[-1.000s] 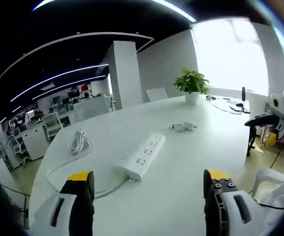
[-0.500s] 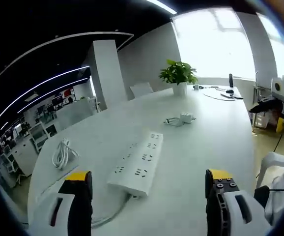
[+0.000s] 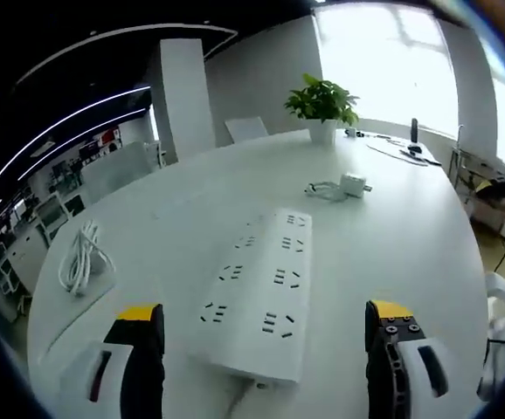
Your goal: Straighten the power strip on the desk, plug the charger into it
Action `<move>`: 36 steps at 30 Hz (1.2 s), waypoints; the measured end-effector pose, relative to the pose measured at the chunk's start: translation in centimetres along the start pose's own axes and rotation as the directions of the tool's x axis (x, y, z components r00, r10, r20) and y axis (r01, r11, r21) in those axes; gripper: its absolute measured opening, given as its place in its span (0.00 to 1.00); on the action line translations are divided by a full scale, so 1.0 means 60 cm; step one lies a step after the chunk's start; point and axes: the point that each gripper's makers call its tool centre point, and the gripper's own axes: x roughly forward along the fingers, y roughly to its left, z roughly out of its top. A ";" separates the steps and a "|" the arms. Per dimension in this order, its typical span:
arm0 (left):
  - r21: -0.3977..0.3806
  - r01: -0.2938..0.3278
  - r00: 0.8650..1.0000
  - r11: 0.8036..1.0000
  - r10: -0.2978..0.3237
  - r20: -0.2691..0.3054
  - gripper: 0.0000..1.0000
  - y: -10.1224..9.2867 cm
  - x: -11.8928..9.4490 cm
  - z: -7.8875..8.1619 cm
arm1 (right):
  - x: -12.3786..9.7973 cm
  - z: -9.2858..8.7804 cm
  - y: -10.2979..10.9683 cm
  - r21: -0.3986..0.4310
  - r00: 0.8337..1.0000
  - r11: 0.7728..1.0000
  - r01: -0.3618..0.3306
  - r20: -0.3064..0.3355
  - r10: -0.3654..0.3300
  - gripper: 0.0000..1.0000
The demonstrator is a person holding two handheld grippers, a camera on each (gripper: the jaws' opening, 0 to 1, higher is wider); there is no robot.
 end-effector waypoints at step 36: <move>0.032 0.132 0.937 0.991 -0.115 -0.331 0.72 0.023 0.058 -0.039 | 0.009 -0.011 0.005 0.050 0.999 0.998 -0.041 0.006 0.040 0.75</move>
